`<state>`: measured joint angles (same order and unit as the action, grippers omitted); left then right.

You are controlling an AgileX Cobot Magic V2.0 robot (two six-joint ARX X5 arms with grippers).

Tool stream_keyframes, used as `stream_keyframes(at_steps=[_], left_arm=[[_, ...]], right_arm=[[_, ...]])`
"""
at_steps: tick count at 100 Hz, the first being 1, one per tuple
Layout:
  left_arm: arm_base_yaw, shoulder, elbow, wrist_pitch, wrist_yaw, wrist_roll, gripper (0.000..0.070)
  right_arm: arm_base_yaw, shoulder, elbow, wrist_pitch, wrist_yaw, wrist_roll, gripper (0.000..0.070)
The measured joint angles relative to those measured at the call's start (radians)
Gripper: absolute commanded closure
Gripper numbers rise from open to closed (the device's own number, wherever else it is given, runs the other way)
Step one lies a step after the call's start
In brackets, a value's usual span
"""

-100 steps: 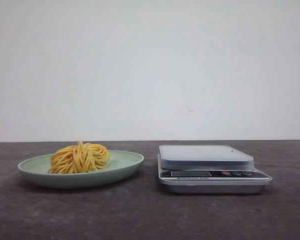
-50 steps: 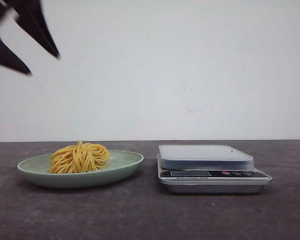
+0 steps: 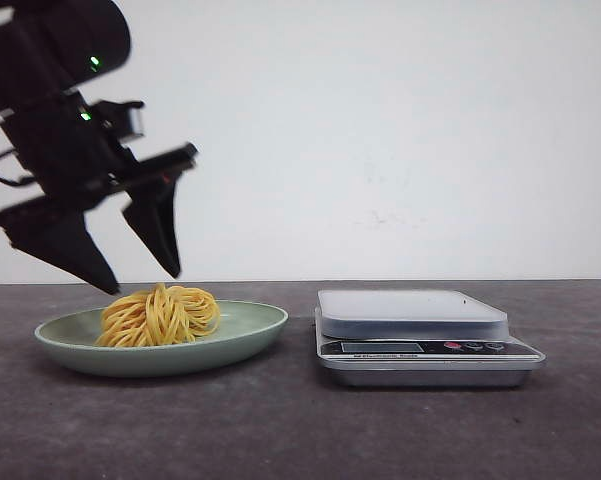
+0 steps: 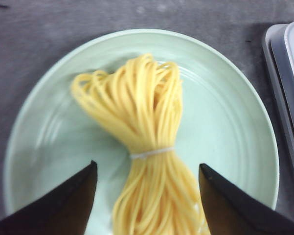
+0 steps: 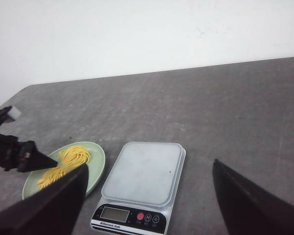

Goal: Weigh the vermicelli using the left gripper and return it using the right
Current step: 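Lower the left gripper onto the vermicelli bundle and grasp it at the band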

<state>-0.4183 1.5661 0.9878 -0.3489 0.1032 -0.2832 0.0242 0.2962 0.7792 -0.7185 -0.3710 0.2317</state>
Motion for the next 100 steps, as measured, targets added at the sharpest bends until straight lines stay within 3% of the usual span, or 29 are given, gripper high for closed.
stream_keyframes(at_steps=[22,31,42,62,100], left_arm=[[-0.045,0.058,0.000,0.043,-0.049,0.003,0.0295],[-0.051,0.074,0.000,0.049,-0.050,0.003,0.0326],[-0.055,0.085,0.000,0.054,-0.074,0.003,0.0480],[-0.055,0.085,0.000,0.054,-0.082,0.004,0.0700],[-0.055,0.081,0.040,0.014,-0.047,0.007,0.0697]], right_arm=[[0.000,0.000,0.000,-0.020,0.000,0.000,0.0188],[0.000,0.000,0.000,-0.027,0.000,0.000,0.0188],[0.000,0.000,0.000,-0.034,-0.002,0.000,0.0188],[0.000,0.000,0.000,-0.034,-0.003,0.000,0.0189],[0.000,0.000,0.004,-0.033,-0.003,0.000,0.0189]])
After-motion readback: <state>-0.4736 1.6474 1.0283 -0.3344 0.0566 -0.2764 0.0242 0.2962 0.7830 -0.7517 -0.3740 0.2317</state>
